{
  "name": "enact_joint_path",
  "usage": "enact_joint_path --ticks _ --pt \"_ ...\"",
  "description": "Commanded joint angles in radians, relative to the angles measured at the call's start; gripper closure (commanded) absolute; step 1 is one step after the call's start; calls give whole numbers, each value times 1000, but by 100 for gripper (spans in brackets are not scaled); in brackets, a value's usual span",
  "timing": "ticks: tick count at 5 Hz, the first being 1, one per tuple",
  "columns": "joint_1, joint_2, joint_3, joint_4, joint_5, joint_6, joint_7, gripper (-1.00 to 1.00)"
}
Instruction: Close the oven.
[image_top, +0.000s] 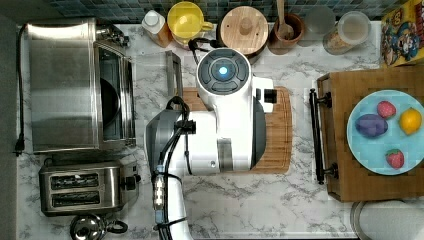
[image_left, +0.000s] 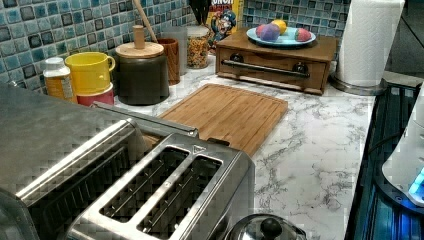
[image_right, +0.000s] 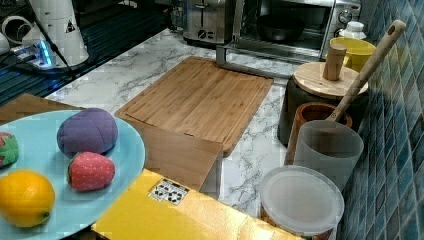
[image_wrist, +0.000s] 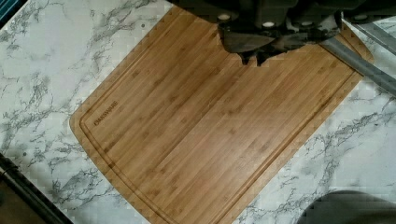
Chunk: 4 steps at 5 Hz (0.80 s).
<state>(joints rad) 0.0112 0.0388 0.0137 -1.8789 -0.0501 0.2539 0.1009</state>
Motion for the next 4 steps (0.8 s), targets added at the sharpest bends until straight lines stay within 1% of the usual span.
enact_joint_path --ticks 1,2,3,4 --pt "0 0 1 0 -6 4 1 100" --pt "-49 5 -27 -40 137 40 -251 100" --pt "-85 31 -67 -73 264 86 -497 100" --pt "-82 79 -91 -76 327 130 -738 100"
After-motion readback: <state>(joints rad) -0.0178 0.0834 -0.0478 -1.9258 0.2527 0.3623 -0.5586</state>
